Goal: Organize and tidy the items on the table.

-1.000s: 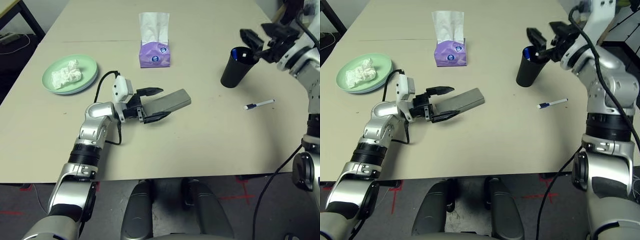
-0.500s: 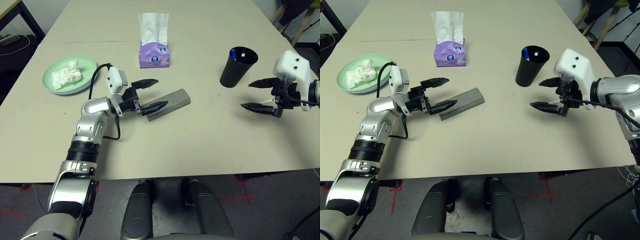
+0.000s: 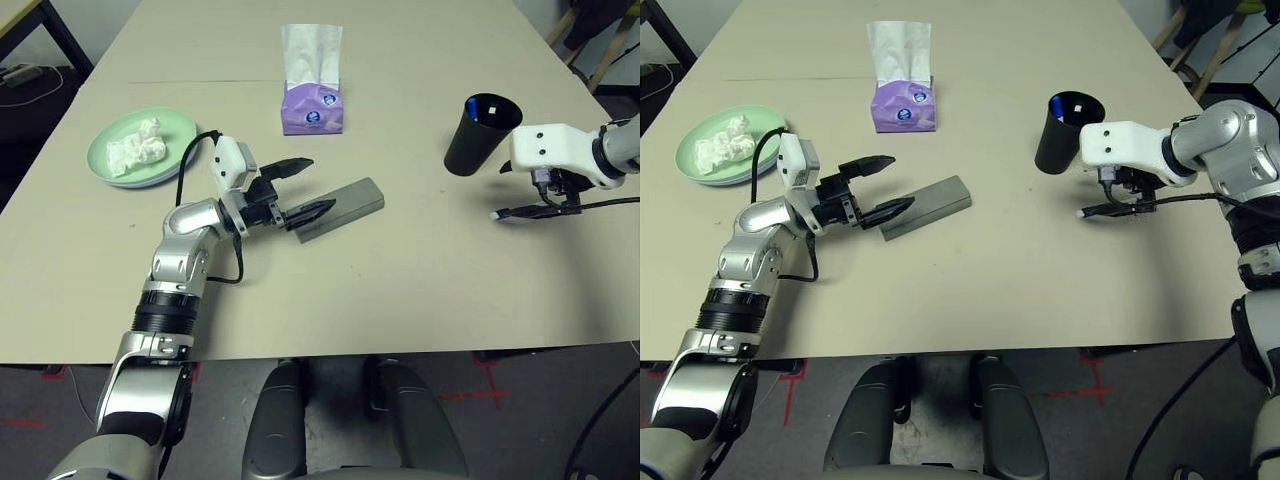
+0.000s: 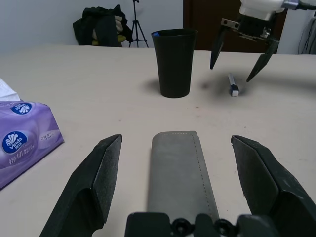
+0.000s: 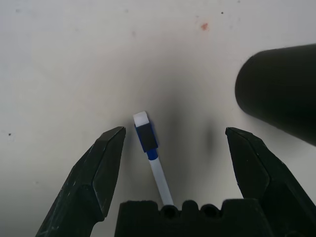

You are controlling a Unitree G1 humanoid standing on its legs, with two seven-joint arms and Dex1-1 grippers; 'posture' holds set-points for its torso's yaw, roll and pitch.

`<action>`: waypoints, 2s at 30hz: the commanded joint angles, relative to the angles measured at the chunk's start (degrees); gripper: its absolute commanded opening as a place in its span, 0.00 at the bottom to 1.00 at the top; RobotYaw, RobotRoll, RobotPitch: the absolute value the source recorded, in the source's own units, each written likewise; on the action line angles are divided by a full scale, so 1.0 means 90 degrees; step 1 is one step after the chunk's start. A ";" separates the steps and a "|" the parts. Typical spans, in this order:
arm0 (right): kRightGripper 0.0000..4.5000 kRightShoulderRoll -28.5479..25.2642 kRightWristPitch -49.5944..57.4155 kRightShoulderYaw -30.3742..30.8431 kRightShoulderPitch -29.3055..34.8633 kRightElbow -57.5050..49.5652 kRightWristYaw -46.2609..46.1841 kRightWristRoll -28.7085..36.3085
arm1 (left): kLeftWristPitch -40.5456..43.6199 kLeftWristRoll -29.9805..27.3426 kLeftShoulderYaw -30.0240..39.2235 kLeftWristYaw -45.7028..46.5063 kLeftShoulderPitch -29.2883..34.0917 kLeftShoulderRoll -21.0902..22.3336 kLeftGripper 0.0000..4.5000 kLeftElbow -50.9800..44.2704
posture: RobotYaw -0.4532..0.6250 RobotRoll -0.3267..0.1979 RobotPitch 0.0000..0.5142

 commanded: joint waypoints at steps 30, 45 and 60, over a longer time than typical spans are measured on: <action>0.99 0.0504 -0.1413 0.0452 -0.0695 0.1679 0.0168 -0.1316 | 0.0444 -0.0175 -0.0060 0.0061 0.0392 0.0145 1.00 -0.0724 | 0.57 0.62 0.50; 0.71 0.0653 -0.1516 0.0513 -0.0830 0.1931 0.0204 -0.1649 | 0.0507 -0.0179 -0.0047 0.0096 0.0469 0.0176 1.00 -0.0868 | 0.57 0.62 0.50; 0.09 0.0461 -0.1316 0.0169 -0.0798 0.1624 0.0764 -0.1226 | 0.0391 -0.0141 -0.0102 0.0019 0.0278 0.0109 1.00 -0.0614 | 0.54 0.62 0.45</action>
